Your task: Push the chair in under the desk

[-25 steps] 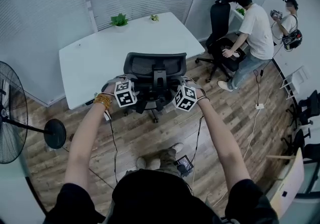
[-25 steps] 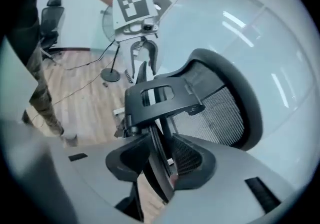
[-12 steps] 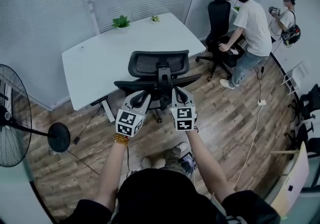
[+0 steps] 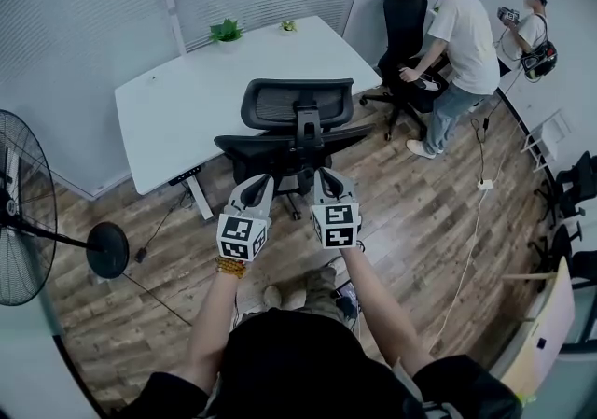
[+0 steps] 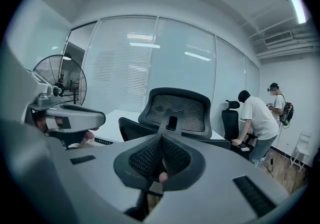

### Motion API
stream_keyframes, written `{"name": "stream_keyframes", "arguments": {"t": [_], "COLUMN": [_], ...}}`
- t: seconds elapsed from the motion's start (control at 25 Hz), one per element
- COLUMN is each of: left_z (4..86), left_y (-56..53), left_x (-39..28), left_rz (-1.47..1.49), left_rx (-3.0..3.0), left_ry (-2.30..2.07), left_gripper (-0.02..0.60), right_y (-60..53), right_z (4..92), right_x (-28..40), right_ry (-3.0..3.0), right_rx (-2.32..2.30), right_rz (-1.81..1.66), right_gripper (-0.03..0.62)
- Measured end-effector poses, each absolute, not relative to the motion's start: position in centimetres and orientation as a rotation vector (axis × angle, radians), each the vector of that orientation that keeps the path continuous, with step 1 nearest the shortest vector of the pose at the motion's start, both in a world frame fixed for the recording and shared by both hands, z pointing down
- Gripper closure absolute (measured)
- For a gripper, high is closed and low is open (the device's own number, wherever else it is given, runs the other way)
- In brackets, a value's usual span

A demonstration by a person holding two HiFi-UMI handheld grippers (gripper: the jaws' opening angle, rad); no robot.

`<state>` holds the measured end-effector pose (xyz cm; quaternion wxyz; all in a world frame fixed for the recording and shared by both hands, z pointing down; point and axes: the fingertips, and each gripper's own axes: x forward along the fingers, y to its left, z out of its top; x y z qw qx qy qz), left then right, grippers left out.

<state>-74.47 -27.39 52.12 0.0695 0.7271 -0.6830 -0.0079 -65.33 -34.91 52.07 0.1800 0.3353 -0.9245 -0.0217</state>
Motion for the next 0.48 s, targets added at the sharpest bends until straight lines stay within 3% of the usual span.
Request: {"name": "stream_keyframes", "arguments": {"t": [0.48], "left_z": [54.6], "left_y": [-22.6], "left_x": [-74.5], "left_rz": [0.006], "left_rx": [2.164], "left_ry": [-2.046], "left_gripper": [0.568], "right_y": [-31.9], "right_z": [54.2], "right_x": [-65.3], "right_ry": [-2.596], "right_rx": [0.898], "right_rz": [-0.042], "right_gripper": [0.592]}}
